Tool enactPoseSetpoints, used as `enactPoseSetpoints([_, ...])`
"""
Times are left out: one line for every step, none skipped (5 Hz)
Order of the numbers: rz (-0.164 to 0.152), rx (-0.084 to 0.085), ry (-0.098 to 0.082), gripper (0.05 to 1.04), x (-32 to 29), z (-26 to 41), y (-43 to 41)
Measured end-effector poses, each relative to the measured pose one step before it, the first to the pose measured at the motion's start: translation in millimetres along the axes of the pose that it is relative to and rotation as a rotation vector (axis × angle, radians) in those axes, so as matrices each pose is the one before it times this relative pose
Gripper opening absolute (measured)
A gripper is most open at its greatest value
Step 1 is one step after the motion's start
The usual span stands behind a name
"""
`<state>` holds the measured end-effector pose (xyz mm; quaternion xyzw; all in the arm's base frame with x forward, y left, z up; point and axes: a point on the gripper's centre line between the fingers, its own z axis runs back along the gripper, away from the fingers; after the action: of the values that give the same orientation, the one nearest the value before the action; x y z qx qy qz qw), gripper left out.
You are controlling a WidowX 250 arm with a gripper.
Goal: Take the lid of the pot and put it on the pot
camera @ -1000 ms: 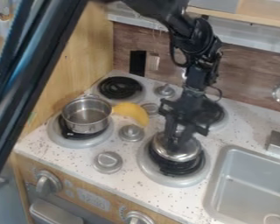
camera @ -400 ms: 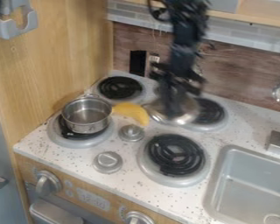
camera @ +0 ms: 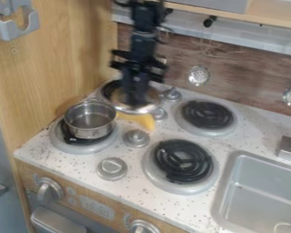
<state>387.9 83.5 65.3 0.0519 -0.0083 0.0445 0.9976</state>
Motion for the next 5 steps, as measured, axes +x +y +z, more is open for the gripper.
enactPoseSetpoints([0.0927, 0.0130, 0.0507, 0.238, -8.91, -15.40, 33.04])
enactPoseSetpoints([0.0426, 0.0077, 0.0785, 0.237, -0.37, -24.63, 15.91])
enactPoseSetpoints([0.0108, 0.0264, 0.0675, 0.238, 1.64, -17.49, 3.13])
enactPoseSetpoints([0.0255, 0.0219, 0.0201, 0.237, 10.64, -6.21, 3.63])
enactPoseSetpoints([0.0158, -0.0060, -0.0154, 0.237, 10.01, 0.96, 1.39])
